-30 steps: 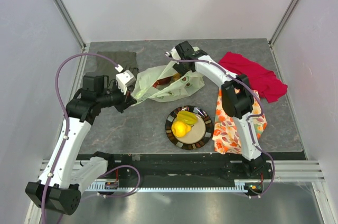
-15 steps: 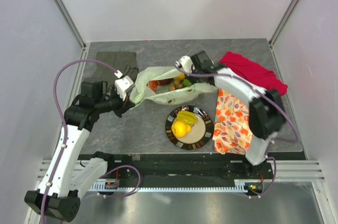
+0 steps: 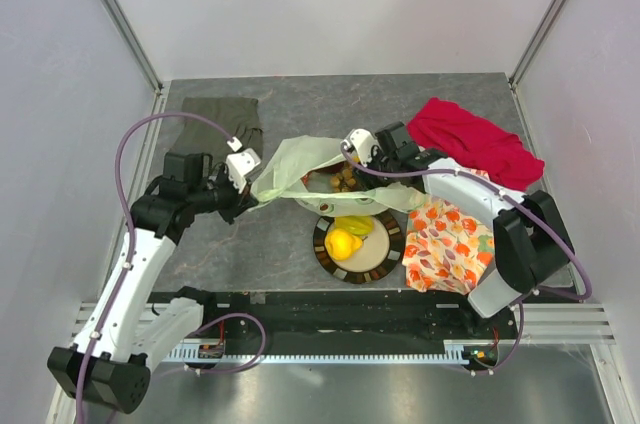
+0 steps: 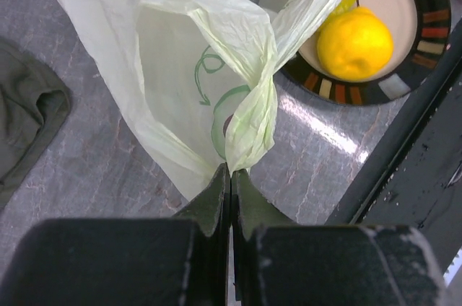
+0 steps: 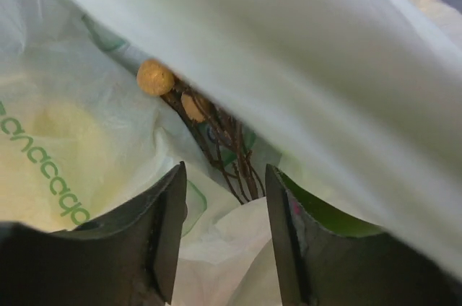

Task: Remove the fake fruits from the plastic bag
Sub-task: Adjust the plastic bag at the center of the board.

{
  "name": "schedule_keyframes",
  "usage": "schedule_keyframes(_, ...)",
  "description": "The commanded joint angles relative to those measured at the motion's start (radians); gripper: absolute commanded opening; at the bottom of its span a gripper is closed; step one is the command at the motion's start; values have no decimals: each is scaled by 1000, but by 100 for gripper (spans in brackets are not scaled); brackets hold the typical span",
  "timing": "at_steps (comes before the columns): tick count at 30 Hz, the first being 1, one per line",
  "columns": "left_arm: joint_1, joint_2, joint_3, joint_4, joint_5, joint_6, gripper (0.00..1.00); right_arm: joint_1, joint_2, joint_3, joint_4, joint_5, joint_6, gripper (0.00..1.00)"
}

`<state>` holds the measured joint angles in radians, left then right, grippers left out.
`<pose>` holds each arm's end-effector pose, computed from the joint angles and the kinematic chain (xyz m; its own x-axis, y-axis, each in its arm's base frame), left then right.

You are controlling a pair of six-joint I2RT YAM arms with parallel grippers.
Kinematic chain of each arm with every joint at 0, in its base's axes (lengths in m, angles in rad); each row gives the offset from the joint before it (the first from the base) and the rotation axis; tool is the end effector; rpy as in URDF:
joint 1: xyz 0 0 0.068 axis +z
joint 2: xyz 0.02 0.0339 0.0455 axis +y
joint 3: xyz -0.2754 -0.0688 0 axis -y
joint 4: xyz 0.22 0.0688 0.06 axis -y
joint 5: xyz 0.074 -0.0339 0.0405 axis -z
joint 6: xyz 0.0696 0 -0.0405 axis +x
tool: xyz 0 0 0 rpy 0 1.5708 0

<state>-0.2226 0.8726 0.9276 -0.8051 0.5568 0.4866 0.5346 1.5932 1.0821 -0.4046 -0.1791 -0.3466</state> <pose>0.1447 -0.0705 0.3057 -0.3237 0.4803 -0.8152 0.8099 0.5861 0.0237 0.2813 0.1809 0.2206 -0.4397 -0.6488 -0.6210 -0.7912 0.6071 -0.0741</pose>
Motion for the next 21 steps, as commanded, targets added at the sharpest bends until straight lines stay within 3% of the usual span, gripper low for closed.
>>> schedule_keyframes(1, -3, 119, 147, 167, 31, -91, 1, 5, 10, 142, 50, -10, 6, 58)
schedule_keyframes(5, -4, 339, 380, 230, 104, -219, 2, -19, 138, 284, 47, 165, 15, 59)
schedule_keyframes(9, -4, 538, 690, 260, 172, -356, 2, -102, 224, 457, 67, 205, 37, 60)
schedule_keyframes(14, -4, 766, 980, 365, 147, -479, 2, -189, 323, 646, 96, 243, -15, 61)
schedule_keyframes(15, -3, 799, 1095, 371, 147, -493, 2, -200, 338, 709, 98, 263, -25, 61)
schedule_keyframes(21, -8, 959, 1374, 507, 143, -575, 2, -297, 448, 964, 101, 300, -49, 62)
